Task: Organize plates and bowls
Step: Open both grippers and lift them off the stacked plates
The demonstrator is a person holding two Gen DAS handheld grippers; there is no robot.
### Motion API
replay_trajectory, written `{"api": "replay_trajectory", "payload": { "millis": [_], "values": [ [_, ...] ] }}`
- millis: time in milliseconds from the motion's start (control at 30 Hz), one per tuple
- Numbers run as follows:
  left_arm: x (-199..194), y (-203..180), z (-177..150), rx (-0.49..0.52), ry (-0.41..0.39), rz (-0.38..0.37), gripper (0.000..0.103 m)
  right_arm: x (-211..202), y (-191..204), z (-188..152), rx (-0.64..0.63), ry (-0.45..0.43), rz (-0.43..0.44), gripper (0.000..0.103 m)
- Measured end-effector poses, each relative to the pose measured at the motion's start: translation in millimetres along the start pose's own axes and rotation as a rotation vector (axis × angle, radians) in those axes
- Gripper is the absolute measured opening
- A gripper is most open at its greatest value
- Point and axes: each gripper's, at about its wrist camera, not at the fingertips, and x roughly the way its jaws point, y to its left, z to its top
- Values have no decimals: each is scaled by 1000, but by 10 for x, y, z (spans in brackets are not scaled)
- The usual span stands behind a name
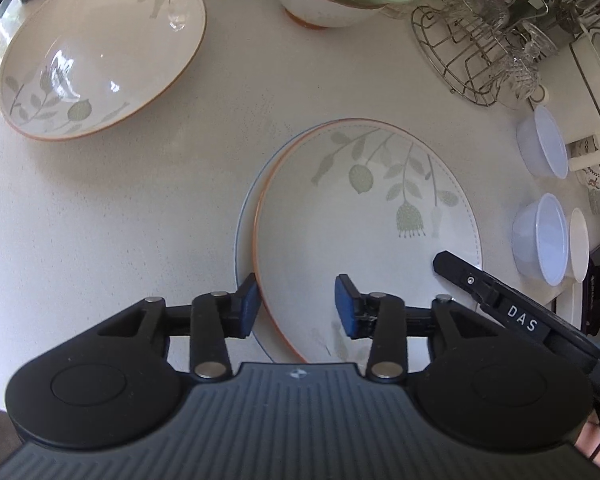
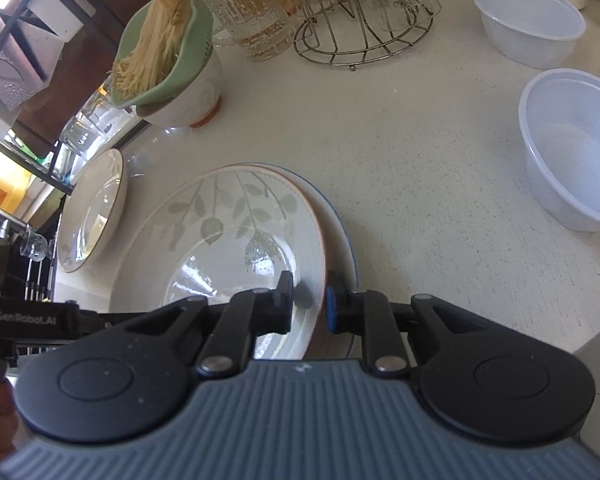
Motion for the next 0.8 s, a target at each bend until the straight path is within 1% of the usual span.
{"api": "replay_trajectory", "payload": {
  "millis": [167, 233, 300, 433, 500, 600, 667, 800],
  "values": [
    [-92, 38, -104, -37, 0, -22, 50, -56, -39, 16, 4, -2, 9, 20],
    [-138, 50, -158, -52, -12, -26, 50, -98, -58, 24, 4, -9, 14, 20],
    [-199, 25, -210, -46, -33, -30, 50, -164, -57, 37, -5, -25, 26, 20],
    [-330, -17, -318, -38, -83, -32, 50, -237, -64, 70, -24, -38, 34, 20],
    [-399, -32, -333, -41, -111, -31, 50, -295, -66, 109, -39, -59, 37, 19],
    [-498, -36, -300, -82, -145, -81, 50, -405, -53, 173, -65, -90, 39, 19],
    [-595, -110, -266, -62, -184, -66, 50, -501, -38, 226, -85, -116, 36, 19],
    [-800, -301, -213, -8, -250, -63, 50, -742, -8, 382, -133, -167, 51, 19]
  ]
}}
